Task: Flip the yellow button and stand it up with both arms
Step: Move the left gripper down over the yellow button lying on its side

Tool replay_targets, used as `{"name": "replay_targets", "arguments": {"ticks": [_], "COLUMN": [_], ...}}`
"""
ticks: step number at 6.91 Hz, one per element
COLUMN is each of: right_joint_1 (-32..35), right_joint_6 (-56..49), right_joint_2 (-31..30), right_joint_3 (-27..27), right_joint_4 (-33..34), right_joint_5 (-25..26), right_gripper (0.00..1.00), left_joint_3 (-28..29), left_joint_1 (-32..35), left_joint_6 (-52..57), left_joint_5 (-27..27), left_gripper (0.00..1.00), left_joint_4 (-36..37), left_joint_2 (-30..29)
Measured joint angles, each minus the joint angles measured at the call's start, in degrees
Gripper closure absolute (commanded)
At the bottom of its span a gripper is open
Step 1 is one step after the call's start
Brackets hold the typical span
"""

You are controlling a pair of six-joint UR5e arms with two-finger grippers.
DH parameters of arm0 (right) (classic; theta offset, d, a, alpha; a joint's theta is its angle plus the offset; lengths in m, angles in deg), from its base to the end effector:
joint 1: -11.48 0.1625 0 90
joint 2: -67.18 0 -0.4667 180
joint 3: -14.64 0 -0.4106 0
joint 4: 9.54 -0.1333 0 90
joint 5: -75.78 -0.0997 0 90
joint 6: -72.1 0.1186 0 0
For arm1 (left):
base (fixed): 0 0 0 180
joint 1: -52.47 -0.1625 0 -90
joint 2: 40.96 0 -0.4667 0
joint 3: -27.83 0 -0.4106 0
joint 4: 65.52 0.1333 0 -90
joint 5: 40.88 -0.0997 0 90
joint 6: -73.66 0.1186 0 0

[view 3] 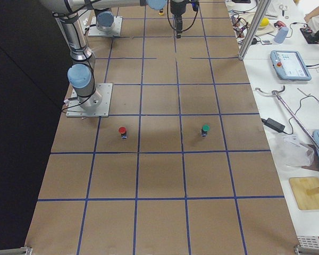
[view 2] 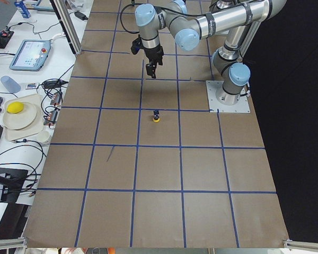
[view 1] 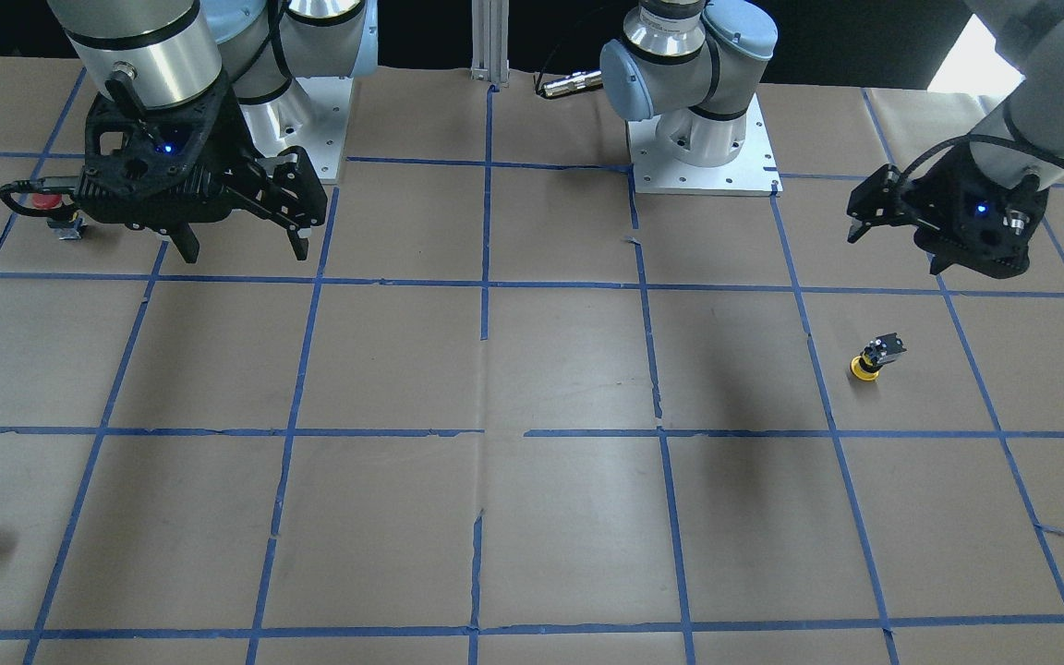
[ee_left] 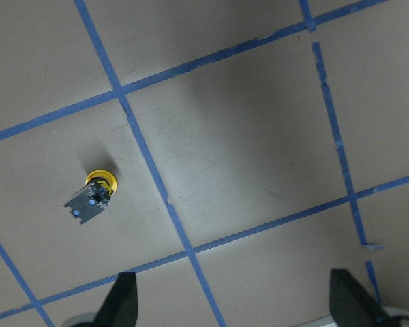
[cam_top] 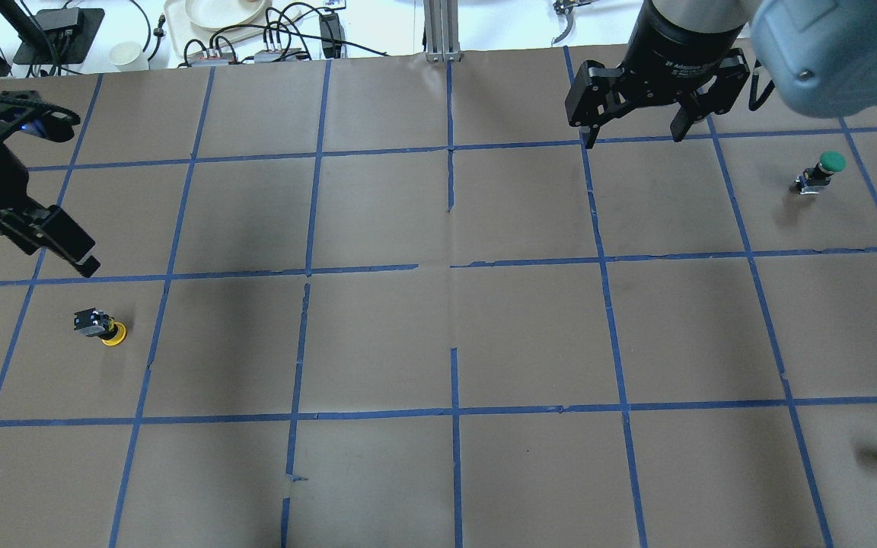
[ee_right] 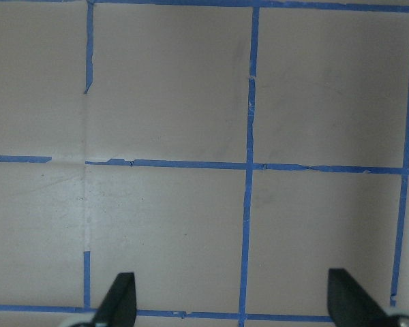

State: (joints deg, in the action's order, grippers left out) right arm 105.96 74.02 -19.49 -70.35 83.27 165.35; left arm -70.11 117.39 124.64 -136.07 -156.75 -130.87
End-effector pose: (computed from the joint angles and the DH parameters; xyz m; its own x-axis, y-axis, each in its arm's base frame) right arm 0.1764 -0.5341 0.5300 -0.9989 -0.0454 -0.0101 -0.0444 0.9960 -0.0780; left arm 0.0949 -0.4920 0.4408 -0.8969 0.4372 0.0664 0.4420 0.8810 0.1688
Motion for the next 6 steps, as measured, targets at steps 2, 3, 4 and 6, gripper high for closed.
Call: {"name": "replay_targets", "arguments": {"ticks": [2, 3, 4, 6], "right_joint_1": [0.0, 0.0, 0.0, 0.0], "right_joint_6": [-0.04, -0.01, 0.01, -0.02], "right_joint_2": [0.0, 0.0, -0.02, -0.03], "right_joint_3": [0.0, 0.0, 0.0, 0.0], "right_joint_4": [0.0, -0.02, -0.06, -0.07], "right_joint_5": [-0.03, -0.07, -0.09, -0.1], "right_gripper": [0.0, 0.0, 0.0, 0.0], "left_joint_3": [-1.87, -3.24, -4.94, -10.44], "left_joint_1": [-5.8, -7.48, -8.39, -9.01], "left_joint_6": [16.87, 23.85, 29.56, 38.39], "left_joint_5": [-3.39, -4.02, -4.26, -4.38], "left_gripper": [0.01, 0.01, 0.01, 0.01], "left_joint_4": [6.16, 8.49, 10.18, 17.66], "left_joint_2": [-2.23, -3.04, -3.61, -4.4]}}
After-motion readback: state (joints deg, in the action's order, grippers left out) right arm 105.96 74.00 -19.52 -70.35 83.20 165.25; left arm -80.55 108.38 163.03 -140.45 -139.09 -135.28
